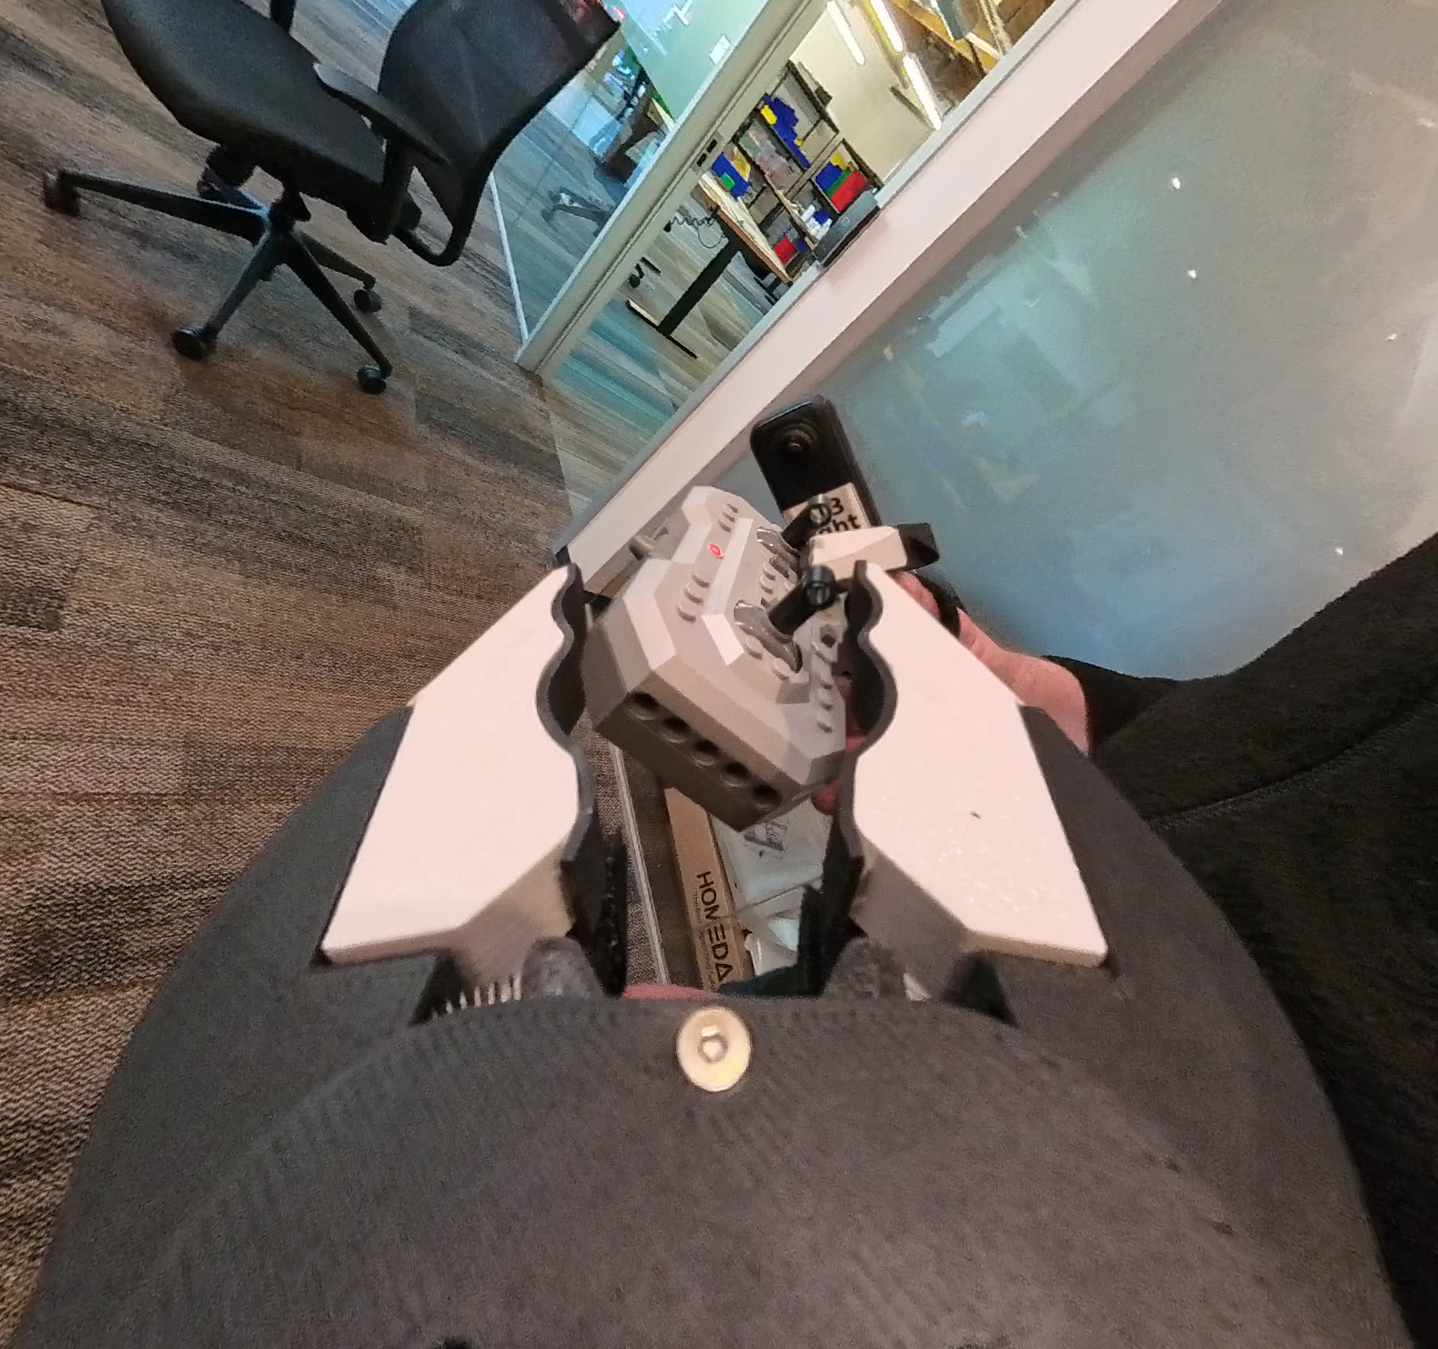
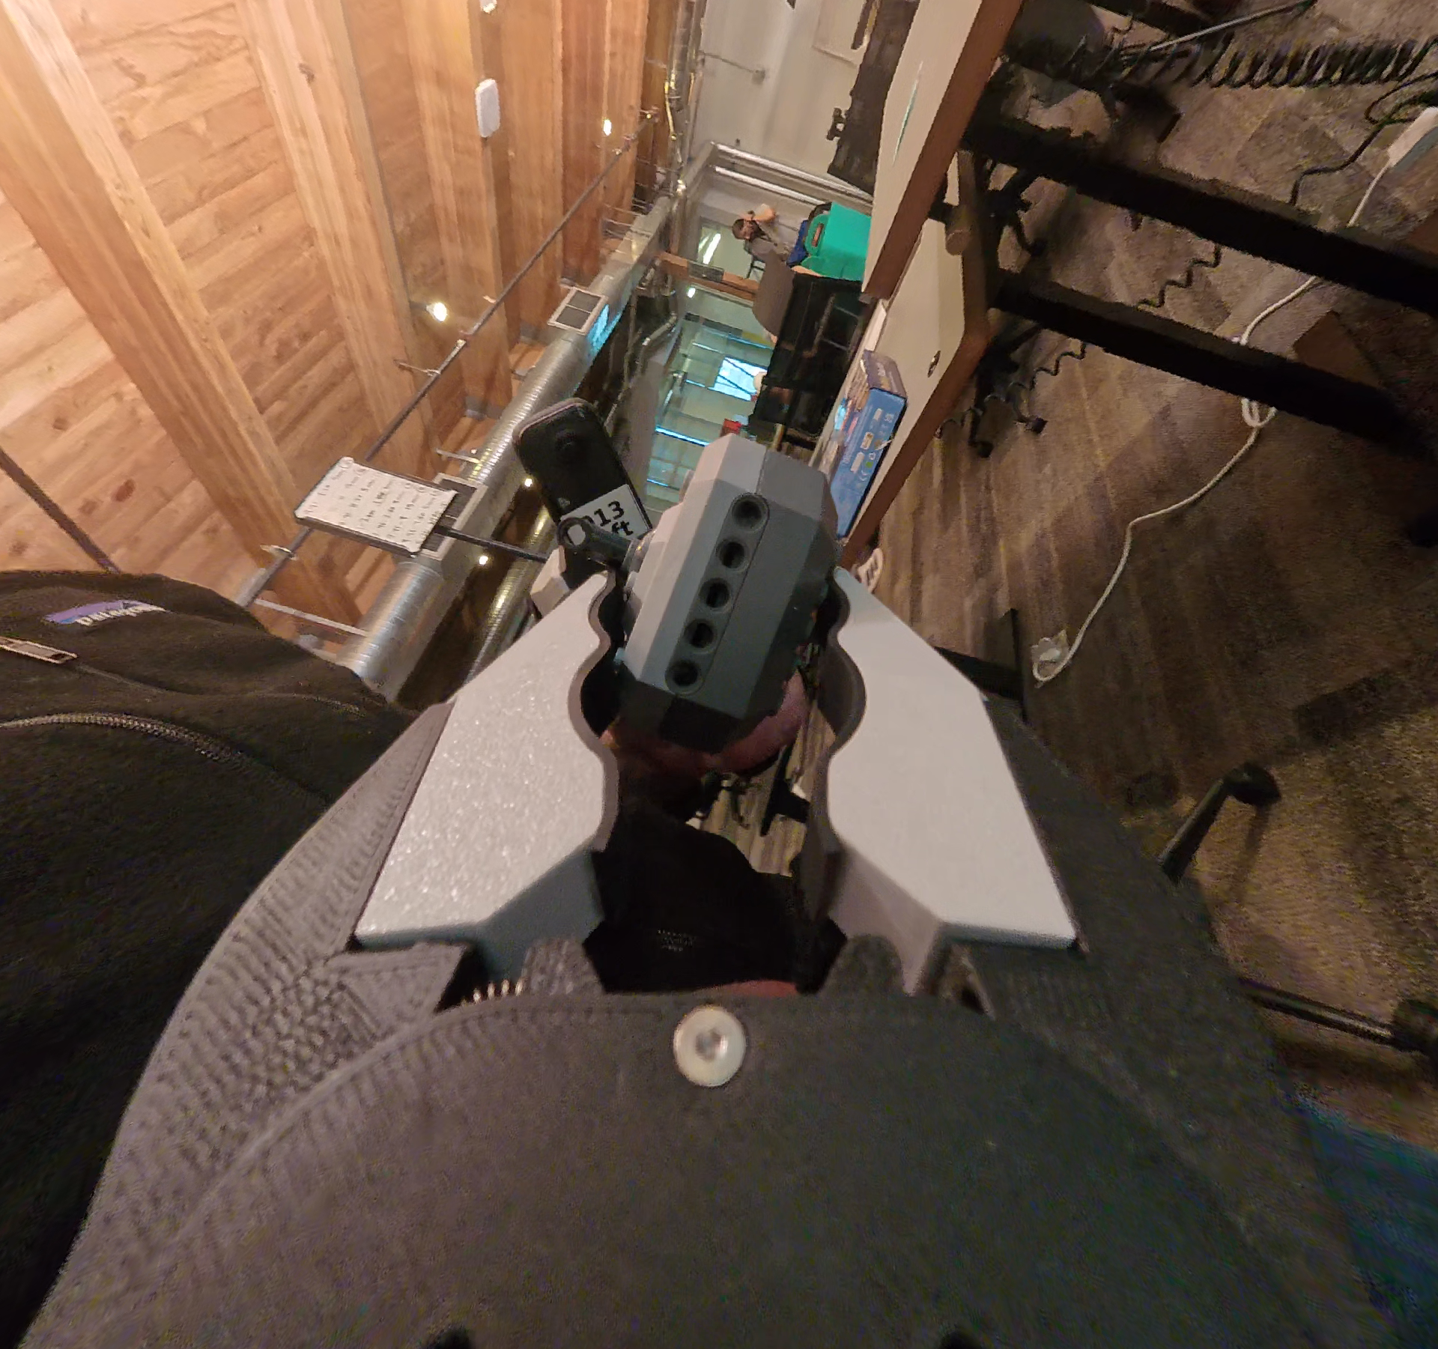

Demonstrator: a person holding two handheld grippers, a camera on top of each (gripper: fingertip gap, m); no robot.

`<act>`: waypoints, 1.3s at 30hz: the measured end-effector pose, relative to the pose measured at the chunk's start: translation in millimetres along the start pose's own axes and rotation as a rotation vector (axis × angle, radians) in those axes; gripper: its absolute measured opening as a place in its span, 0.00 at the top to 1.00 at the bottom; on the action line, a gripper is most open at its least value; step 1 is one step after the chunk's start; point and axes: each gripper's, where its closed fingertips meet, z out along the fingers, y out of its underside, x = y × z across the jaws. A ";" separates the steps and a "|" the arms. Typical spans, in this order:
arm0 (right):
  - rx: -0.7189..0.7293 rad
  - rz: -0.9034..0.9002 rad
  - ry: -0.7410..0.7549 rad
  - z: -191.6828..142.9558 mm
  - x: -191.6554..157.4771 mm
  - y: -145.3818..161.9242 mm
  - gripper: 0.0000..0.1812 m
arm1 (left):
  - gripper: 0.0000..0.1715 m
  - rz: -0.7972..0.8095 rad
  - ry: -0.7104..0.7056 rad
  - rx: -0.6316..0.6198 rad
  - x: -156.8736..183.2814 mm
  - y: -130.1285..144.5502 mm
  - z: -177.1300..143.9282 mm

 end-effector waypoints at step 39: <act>-0.452 0.167 -0.248 -116.3 -49.0 75.6 1.00 | 0.88 -0.320 0.204 -0.165 89.2 88.7 90.7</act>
